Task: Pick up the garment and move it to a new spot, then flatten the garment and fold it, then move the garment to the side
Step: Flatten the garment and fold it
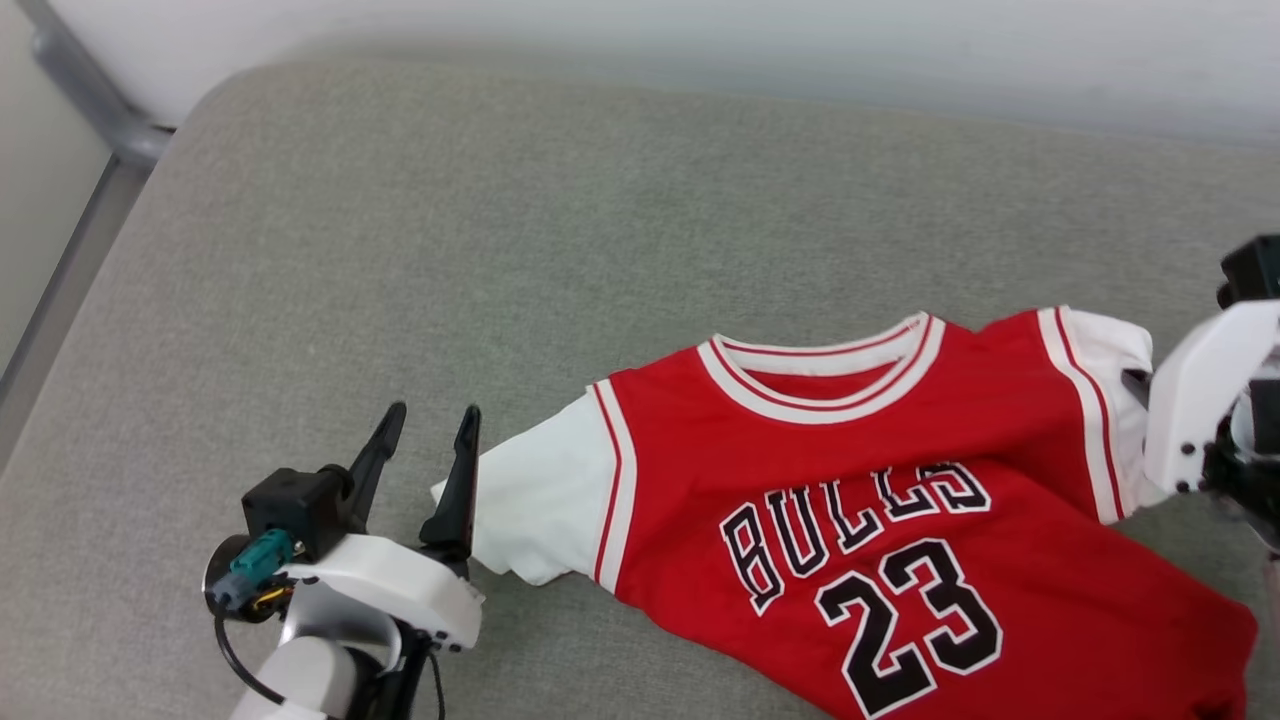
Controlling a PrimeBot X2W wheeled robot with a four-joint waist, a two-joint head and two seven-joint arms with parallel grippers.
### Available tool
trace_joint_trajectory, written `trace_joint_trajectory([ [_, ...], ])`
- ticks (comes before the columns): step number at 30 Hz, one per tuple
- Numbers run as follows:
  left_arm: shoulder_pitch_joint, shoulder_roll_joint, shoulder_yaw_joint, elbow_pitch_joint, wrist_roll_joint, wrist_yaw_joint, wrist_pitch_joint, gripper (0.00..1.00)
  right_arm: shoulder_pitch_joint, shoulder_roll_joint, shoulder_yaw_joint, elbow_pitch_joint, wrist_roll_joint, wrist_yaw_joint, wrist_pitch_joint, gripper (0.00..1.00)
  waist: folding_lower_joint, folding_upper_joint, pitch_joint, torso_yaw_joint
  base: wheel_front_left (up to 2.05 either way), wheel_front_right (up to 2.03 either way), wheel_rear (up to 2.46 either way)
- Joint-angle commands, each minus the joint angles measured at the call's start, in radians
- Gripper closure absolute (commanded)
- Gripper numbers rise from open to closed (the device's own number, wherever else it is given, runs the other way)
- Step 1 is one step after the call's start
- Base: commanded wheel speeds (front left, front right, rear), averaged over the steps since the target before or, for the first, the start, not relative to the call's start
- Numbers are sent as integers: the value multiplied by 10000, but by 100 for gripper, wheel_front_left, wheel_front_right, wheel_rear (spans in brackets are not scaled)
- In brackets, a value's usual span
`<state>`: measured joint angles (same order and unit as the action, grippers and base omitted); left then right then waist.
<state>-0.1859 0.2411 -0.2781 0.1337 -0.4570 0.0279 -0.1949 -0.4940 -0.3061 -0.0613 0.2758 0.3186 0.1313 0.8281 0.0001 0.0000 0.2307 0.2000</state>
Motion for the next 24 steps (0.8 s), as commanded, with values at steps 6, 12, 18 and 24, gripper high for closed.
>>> trace_joint_trajectory([
  [6, 245, 811, 234, 255, -1078, -364, 2325, 0, 1570, 415, -807, -1146, -200, -9, 185, 100, -1, 0, -620, -649, 0, 0, 0],
  [12, 37, 1552, 315, 297, -2054, -617, 4779, 0, 2431, 854, -1052, -1740, -271, -9, 323, 100, -1, 0, -698, -1063, 0, 0, 0],
  [18, -527, 2093, 308, 534, -2921, -827, 6774, 0, 2679, 1245, -985, -2132, -211, -9, 305, 100, -1, 0, -343, -1522, 0, 0, 0],
  [24, -1267, 2210, 163, 1174, -3248, -1044, 7543, 0, 2418, 1418, -828, -2096, -145, -9, 157, 100, -1, 0, 89, -1852, 0, 0, 0],
])
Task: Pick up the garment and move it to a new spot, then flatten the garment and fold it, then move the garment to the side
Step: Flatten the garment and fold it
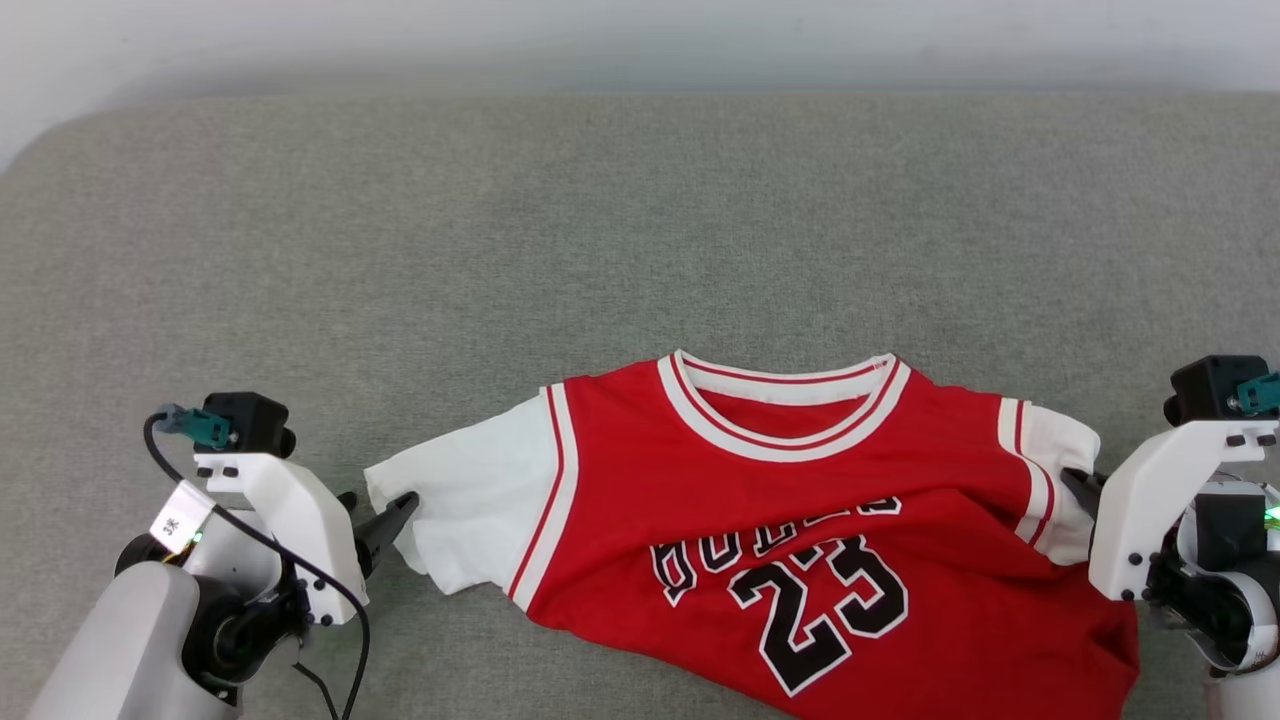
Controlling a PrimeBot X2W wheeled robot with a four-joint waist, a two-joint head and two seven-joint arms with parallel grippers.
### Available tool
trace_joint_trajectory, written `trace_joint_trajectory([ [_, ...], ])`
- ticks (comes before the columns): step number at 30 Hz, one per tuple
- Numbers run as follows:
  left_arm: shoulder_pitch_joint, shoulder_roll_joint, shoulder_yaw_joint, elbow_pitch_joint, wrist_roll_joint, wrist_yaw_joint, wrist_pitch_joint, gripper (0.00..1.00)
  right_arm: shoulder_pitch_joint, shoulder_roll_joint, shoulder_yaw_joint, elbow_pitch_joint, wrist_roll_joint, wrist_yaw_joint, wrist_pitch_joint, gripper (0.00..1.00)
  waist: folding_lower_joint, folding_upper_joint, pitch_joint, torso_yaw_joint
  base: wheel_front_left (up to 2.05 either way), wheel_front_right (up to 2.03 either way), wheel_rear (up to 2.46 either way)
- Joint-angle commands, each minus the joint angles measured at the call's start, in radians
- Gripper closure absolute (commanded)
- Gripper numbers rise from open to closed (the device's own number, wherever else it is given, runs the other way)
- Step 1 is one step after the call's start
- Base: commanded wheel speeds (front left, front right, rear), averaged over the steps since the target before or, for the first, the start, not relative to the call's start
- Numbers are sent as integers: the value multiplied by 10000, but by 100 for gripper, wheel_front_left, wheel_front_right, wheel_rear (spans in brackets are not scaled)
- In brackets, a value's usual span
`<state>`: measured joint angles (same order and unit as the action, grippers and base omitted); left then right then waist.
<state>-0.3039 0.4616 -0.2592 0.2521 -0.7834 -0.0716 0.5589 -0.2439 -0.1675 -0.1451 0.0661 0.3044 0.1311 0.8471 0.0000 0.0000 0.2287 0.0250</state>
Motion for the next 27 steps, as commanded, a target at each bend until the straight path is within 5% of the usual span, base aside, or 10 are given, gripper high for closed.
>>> trace_joint_trajectory([
  [1, -173, 37, -83, 111, -23, -94, 110, 0, -132, 38, 32, 19, 4, -7, -60, 100, 0, 0, 170, -140, 0, 0, 0],
  [7, -526, -34, -949, 901, 12, -330, 1209, 0, -324, 99, 65, 41, 45, -7, -190, 100, 0, 0, 578, -232, 0, 0, 0],
  [8, -557, -133, -1094, 1013, -18, -351, 1324, 27, -360, 107, 61, 60, 46, -7, -195, 100, 0, 0, 631, -231, 0, 0, 0],
  [9, -599, -210, -1221, 1109, -33, -389, 1399, 71, -399, 127, 57, 57, 42, -7, -217, 100, 0, 0, 687, -230, 0, 0, 0],
  [10, -660, -269, -1321, 1192, -4, -421, 1388, 100, -429, 140, 59, 58, 26, -7, -221, 100, 0, 0, 724, -227, 0, 0, 0],
  [18, -1374, -6, -1426, 1059, 730, -476, 64, 100, -603, -37, 166, 118, -172, -7, -547, 100, 0, 0, 543, -92, 0, 0, 0],
  [27, -2634, 272, -792, 230, 1768, 312, -1685, 100, -1630, -510, 430, 333, -622, -9, -1390, 100, 0, 0, 77, 73, 0, 0, 0],
])
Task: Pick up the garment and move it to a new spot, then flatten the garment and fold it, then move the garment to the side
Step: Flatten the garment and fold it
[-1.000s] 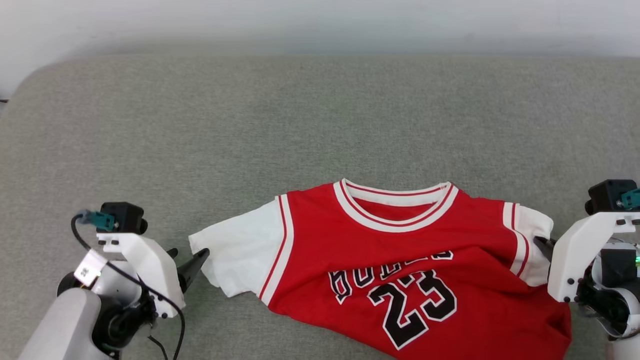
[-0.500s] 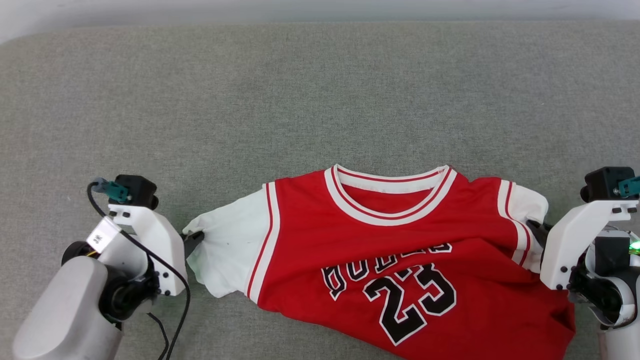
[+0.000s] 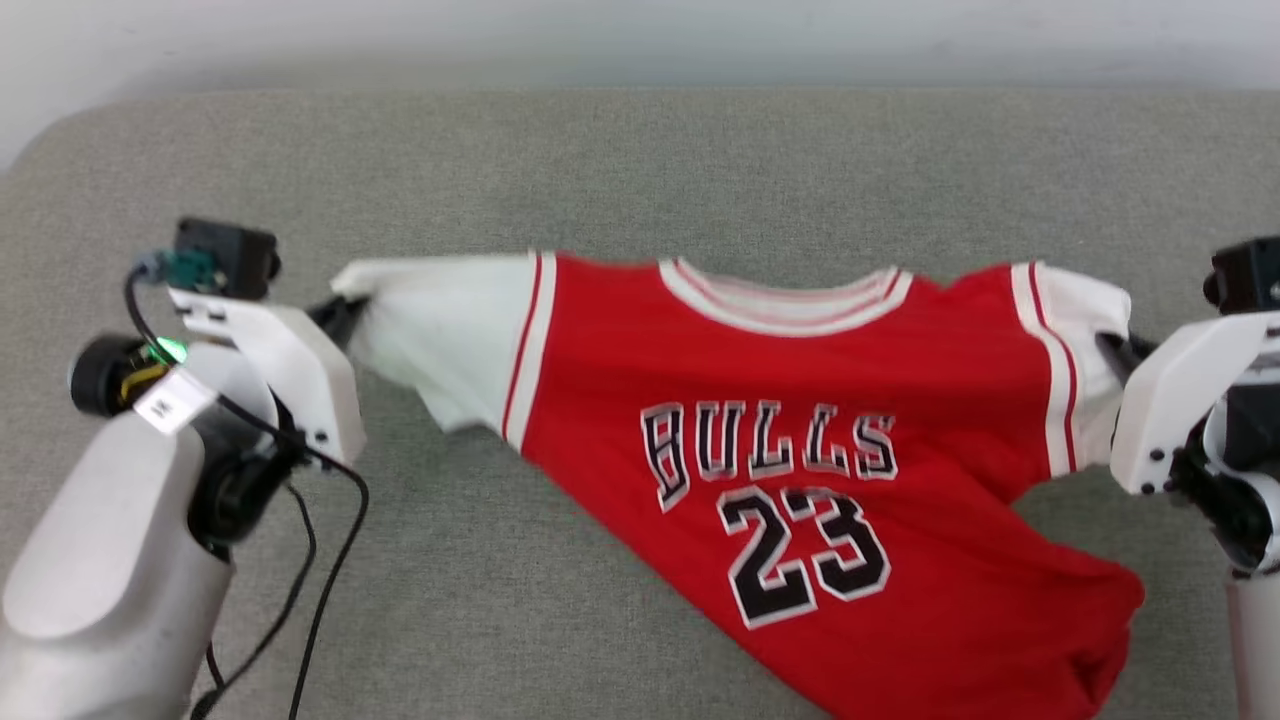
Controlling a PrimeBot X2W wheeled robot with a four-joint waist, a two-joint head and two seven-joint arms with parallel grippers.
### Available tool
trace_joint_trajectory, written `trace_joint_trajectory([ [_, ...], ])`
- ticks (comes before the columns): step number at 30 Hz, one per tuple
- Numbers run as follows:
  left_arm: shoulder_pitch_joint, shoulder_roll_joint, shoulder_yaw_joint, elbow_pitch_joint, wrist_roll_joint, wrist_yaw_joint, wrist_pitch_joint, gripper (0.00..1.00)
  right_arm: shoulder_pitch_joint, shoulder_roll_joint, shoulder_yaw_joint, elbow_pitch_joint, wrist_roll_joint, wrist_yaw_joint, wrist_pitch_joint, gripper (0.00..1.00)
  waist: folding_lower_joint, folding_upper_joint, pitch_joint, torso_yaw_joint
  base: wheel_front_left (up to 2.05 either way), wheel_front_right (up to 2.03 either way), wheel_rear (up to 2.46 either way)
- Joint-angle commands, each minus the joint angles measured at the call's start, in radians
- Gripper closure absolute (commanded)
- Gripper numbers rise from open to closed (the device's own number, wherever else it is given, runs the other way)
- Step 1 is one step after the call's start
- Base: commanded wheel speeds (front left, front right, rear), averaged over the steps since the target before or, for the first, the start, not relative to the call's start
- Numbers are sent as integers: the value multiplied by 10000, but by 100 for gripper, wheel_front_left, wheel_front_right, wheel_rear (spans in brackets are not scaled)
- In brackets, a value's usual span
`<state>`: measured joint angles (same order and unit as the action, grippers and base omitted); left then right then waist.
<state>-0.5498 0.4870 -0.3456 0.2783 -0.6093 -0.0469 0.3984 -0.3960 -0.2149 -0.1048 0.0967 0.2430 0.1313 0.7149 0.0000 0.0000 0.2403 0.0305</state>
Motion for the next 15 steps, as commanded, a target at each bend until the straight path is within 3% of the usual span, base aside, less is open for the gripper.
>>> trace_joint_trajectory([
  [1, -342, -44, 142, -14, 42, 119, -239, 100, -314, -142, 97, 107, -97, -11, -169, 100, 0, 0, -83, 26, 0, 0, 0],
  [10, -2524, -419, 469, 1038, 646, 302, -1920, 100, -2894, -497, 612, 1370, -265, -11, -1253, 100, 0, 0, 17, -11, 0, 0, 0],
  [11, -3568, -670, 457, 1563, 848, 254, -2524, 100, -3980, -663, 632, 1791, -543, -12, -1739, 100, 0, 0, 273, 58, 0, 0, 0],
  [15, -5115, -851, 485, 2269, 1159, 185, -3372, 100, -5619, -693, 538, 2314, -949, -12, -2407, 100, 0, 0, 721, 99, 0, 0, 0],
])
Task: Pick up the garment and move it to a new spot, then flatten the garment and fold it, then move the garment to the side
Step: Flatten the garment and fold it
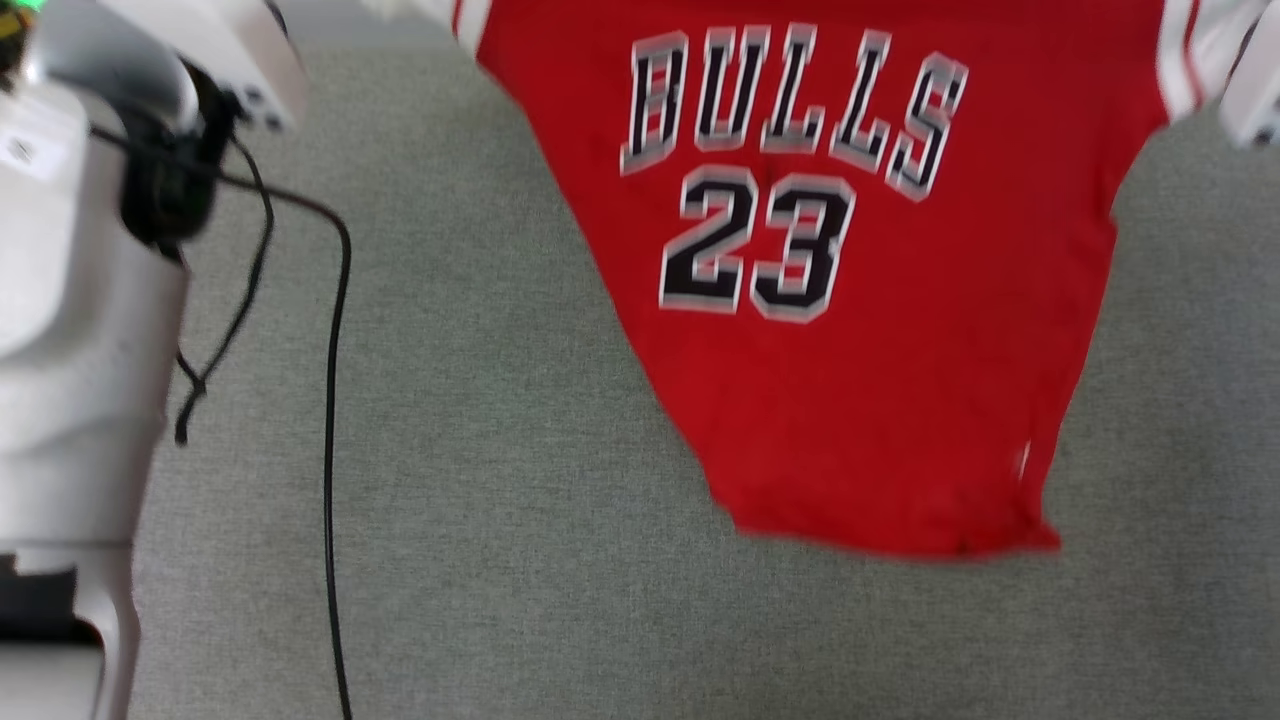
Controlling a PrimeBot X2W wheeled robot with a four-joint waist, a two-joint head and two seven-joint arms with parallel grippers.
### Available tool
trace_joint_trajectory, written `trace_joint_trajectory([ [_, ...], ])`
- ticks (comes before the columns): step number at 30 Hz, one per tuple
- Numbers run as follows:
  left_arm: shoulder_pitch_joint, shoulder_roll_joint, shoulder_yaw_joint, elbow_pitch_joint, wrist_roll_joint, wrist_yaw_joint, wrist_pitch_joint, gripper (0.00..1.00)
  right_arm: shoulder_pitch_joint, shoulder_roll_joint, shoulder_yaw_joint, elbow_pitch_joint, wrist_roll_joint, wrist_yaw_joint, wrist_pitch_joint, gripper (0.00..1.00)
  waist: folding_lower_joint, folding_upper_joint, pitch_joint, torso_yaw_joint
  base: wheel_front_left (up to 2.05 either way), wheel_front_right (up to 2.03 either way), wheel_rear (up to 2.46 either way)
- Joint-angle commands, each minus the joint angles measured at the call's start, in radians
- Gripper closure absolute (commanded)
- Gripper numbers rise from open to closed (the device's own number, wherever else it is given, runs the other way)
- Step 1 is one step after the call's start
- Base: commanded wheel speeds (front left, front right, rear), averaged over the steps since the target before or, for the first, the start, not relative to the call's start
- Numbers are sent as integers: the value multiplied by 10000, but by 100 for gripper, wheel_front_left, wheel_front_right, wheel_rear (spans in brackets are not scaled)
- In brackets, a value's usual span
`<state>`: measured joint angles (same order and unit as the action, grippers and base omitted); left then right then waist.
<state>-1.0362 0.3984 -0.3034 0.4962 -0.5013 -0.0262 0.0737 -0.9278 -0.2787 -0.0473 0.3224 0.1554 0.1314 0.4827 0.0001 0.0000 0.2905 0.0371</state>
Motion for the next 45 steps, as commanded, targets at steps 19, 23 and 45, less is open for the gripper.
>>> trace_joint_trajectory([
  [19, -5011, 632, 585, 2648, 372, -445, -2312, 100, -6003, 584, 258, 2808, -1604, -16, -2365, 100, -1, 0, 2242, -294, 0, 0, 0],
  [23, -5156, 655, 581, 3016, 267, -624, -2556, 100, -6404, 794, 369, 3291, -1619, -16, -2625, 100, -1, 0, 2840, -305, 0, 0, 0],
  [45, -1909, -237, -82, 4459, -1664, -1047, -3350, 100, -3477, 1103, 1458, 5658, 120, -13, -4436, 100, -1, 0, 2965, -215, 0, 0, 0],
])
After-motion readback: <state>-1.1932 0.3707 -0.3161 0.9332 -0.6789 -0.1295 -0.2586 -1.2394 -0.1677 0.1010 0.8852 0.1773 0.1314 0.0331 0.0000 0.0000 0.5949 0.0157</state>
